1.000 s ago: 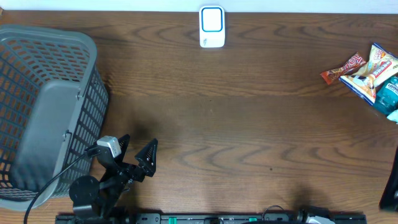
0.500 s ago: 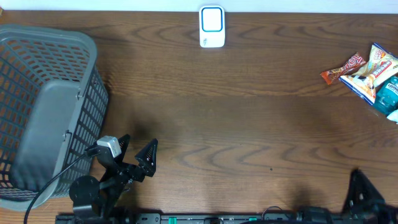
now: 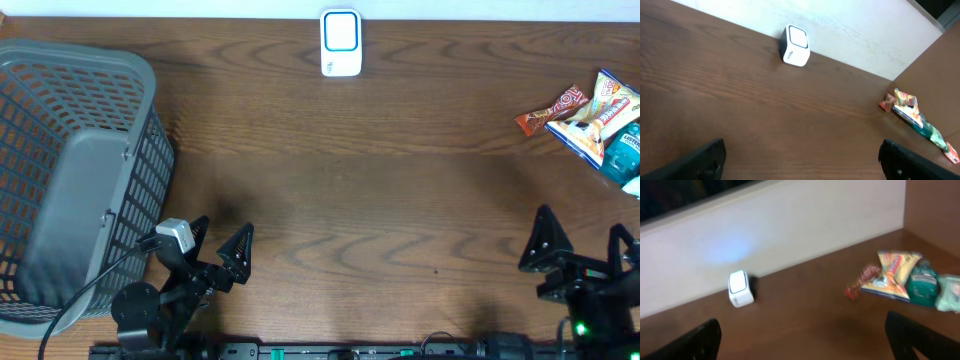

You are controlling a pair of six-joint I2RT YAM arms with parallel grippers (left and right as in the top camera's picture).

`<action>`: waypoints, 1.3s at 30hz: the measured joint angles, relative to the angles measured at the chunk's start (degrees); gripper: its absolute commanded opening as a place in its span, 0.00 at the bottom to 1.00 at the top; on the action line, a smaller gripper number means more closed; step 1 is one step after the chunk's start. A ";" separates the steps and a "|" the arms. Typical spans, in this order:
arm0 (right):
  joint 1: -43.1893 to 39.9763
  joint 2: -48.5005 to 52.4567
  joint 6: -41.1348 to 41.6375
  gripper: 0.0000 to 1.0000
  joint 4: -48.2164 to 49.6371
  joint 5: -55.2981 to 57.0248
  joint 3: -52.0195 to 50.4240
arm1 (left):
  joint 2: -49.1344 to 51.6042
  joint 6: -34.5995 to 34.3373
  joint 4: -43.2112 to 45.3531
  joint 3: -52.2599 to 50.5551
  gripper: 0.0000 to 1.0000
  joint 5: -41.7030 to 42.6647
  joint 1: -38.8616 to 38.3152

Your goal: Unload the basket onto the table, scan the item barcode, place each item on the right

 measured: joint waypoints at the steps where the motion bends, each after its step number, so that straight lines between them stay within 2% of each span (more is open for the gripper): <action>1: 0.00 -1.22 0.00 0.99 2.45 0.00 -2.45 | 0.00 -0.02 -0.02 0.00 0.98 0.00 0.00; 17: 0.00 -19.04 0.02 0.99 34.95 1.73 -37.22 | 0.00 0.00 0.00 0.00 0.98 0.00 0.00; 26: 0.00 -21.20 0.02 0.99 50.82 1.75 -52.19 | 0.00 0.00 0.02 0.00 0.98 0.00 0.00; 31: 0.00 -21.22 0.02 0.99 54.64 1.77 -57.48 | 0.00 0.00 0.02 0.00 0.98 0.00 0.00; 39: 0.00 -21.22 0.02 0.99 52.48 1.86 -59.87 | 0.00 0.00 0.02 0.00 0.98 0.00 0.00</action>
